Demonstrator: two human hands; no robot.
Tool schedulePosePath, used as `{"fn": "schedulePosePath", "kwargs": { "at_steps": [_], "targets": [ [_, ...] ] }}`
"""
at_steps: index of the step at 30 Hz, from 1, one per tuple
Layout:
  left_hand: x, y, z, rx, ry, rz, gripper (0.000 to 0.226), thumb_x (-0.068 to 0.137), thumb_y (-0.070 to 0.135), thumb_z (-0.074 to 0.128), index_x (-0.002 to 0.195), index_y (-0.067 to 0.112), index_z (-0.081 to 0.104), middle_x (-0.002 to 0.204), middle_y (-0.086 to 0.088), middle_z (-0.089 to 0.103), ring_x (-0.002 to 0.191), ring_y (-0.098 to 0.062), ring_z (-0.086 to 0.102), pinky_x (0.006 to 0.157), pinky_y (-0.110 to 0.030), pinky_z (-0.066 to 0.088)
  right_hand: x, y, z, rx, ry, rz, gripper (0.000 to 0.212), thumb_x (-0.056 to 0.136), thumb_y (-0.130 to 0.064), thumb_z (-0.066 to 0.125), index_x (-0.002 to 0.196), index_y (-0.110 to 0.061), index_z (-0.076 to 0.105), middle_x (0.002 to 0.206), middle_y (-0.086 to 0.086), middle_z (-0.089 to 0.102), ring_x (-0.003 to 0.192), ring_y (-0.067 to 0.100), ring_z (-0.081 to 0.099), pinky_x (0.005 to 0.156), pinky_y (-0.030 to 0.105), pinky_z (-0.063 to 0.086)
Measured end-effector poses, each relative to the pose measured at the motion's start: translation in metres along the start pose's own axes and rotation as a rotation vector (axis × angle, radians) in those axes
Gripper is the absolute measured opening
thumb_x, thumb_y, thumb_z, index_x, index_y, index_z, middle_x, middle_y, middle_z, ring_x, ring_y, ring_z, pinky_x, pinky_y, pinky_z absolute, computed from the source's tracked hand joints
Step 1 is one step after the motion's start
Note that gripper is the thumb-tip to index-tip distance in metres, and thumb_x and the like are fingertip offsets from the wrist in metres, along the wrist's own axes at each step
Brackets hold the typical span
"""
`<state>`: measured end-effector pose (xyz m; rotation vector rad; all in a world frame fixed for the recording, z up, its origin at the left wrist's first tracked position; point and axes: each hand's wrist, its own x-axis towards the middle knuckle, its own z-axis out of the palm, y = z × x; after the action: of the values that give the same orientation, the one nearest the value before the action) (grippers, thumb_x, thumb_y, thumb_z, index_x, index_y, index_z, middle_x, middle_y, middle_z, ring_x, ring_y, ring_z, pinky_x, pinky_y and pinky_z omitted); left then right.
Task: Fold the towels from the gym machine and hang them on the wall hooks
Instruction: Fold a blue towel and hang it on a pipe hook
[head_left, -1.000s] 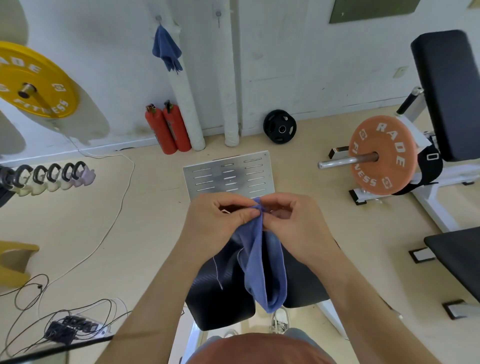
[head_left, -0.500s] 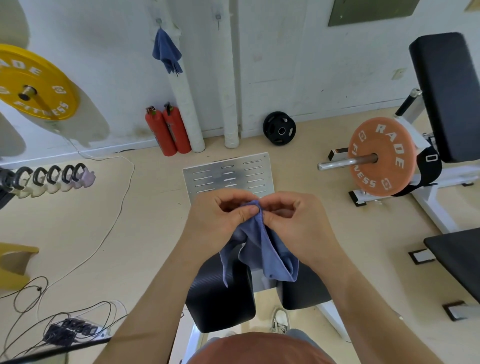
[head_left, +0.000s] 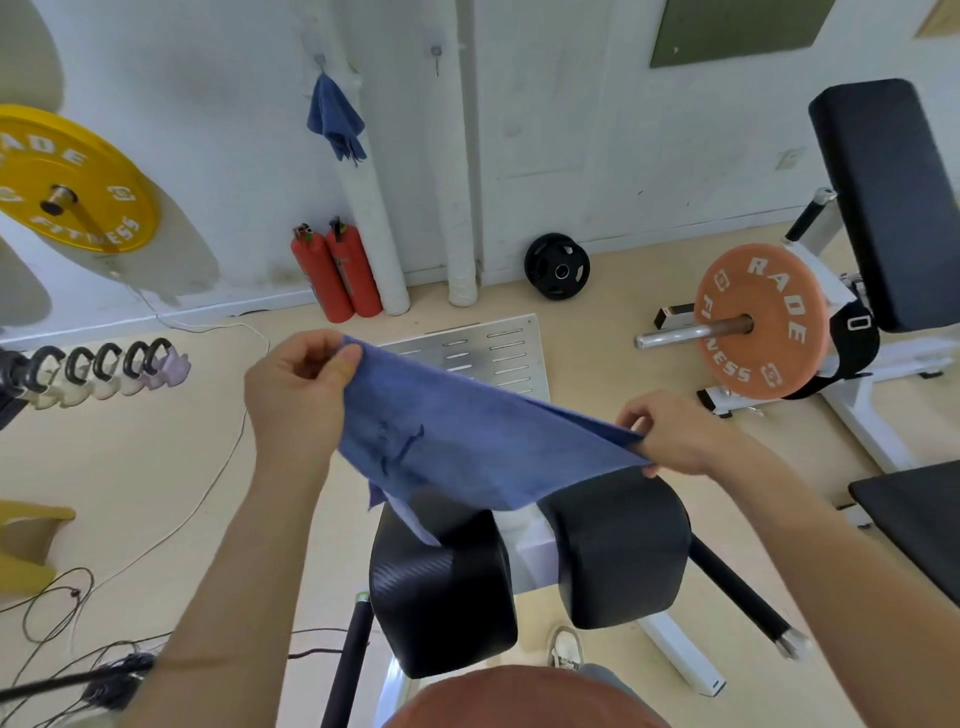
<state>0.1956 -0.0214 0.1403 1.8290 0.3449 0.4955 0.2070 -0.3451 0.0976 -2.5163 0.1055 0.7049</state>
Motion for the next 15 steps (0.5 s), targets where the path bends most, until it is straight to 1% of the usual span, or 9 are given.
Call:
{"fn": "schedulePosePath", "kwargs": {
  "at_steps": [2, 4, 6, 8, 9, 11, 13, 15],
  "targets": [
    [0.005, -0.011, 0.0, -0.002, -0.008, -0.032, 0.029, 0.082, 0.007, 0.067, 0.069, 0.033, 0.064, 0.063, 0.023, 0.064, 0.061, 0.005, 0.054, 0.07, -0.022, 0.045, 0.003, -0.003, -0.014, 0.082, -0.034, 0.028, 0.014, 0.081, -0.002, 0.063, 0.087, -0.013, 0.066, 0.071, 0.008, 0.067, 0.049, 0.012, 0.061, 0.046, 0.021, 0.044],
    [0.004, -0.018, 0.003, -0.03, -0.031, -0.058, 0.028, 0.084, 0.005, 0.065, 0.072, 0.03, 0.064, 0.066, 0.017, 0.062, 0.061, 0.005, 0.053, 0.068, -0.019, 0.043, 0.006, -0.009, -0.027, 0.164, -0.054, 0.09, 0.012, 0.084, -0.002, 0.06, 0.089, -0.012, 0.065, 0.068, 0.01, 0.065, 0.044, 0.011, 0.058, 0.043, 0.02, 0.044],
    [0.004, -0.022, 0.004, -0.045, -0.054, -0.07, 0.027, 0.084, 0.003, 0.064, 0.074, 0.027, 0.063, 0.072, 0.011, 0.061, 0.066, 0.0, 0.053, 0.066, -0.016, 0.042, 0.008, -0.012, -0.039, 0.187, -0.076, 0.152, 0.008, 0.089, -0.008, 0.057, 0.091, -0.012, 0.064, 0.064, 0.009, 0.064, 0.044, 0.011, 0.057, 0.042, 0.019, 0.043],
    [0.006, -0.026, 0.002, -0.001, -0.091, -0.08, 0.022, 0.085, 0.005, 0.065, 0.076, 0.025, 0.064, 0.074, 0.006, 0.061, 0.068, -0.006, 0.052, 0.063, -0.017, 0.041, 0.01, -0.01, -0.051, 0.247, -0.127, 0.188, 0.008, 0.093, -0.01, 0.054, 0.094, -0.01, 0.061, 0.056, 0.007, 0.061, 0.038, 0.01, 0.051, 0.037, 0.017, 0.037],
    [0.007, -0.027, 0.001, 0.031, -0.117, -0.083, 0.02, 0.085, 0.006, 0.065, 0.077, 0.024, 0.065, 0.071, 0.005, 0.06, 0.064, -0.007, 0.051, 0.06, -0.018, 0.04, 0.012, -0.008, -0.056, 0.321, -0.154, 0.194, 0.009, 0.094, -0.009, 0.053, 0.098, -0.009, 0.061, 0.053, 0.006, 0.059, 0.036, 0.008, 0.048, 0.034, 0.017, 0.034],
    [0.008, -0.029, -0.001, 0.05, -0.171, -0.086, 0.017, 0.086, 0.005, 0.064, 0.078, 0.021, 0.065, 0.058, 0.007, 0.058, 0.051, -0.006, 0.046, 0.052, -0.017, 0.039, 0.015, -0.004, -0.066, 0.505, -0.183, 0.172, 0.013, 0.094, -0.007, 0.053, 0.104, -0.008, 0.062, 0.054, 0.004, 0.056, 0.036, 0.005, 0.046, 0.032, 0.015, 0.033],
    [0.01, -0.031, -0.002, 0.024, -0.215, -0.11, 0.019, 0.086, 0.003, 0.062, 0.076, 0.019, 0.063, 0.047, 0.008, 0.055, 0.044, -0.007, 0.043, 0.049, -0.018, 0.037, 0.017, -0.002, -0.074, 0.707, -0.183, 0.125, 0.014, 0.094, -0.004, 0.053, 0.1, -0.01, 0.063, 0.057, 0.003, 0.054, 0.038, 0.004, 0.045, 0.034, 0.012, 0.034],
    [0.012, -0.032, -0.002, 0.012, -0.259, -0.123, 0.019, 0.085, -0.001, 0.063, 0.078, 0.017, 0.064, 0.049, 0.007, 0.059, 0.045, -0.006, 0.049, 0.05, -0.016, 0.042, 0.021, -0.003, -0.08, 0.853, -0.158, 0.107, 0.018, 0.094, 0.0, 0.05, 0.092, -0.013, 0.063, 0.057, 0.003, 0.053, 0.039, 0.005, 0.044, 0.036, 0.012, 0.034]
  ]
}}
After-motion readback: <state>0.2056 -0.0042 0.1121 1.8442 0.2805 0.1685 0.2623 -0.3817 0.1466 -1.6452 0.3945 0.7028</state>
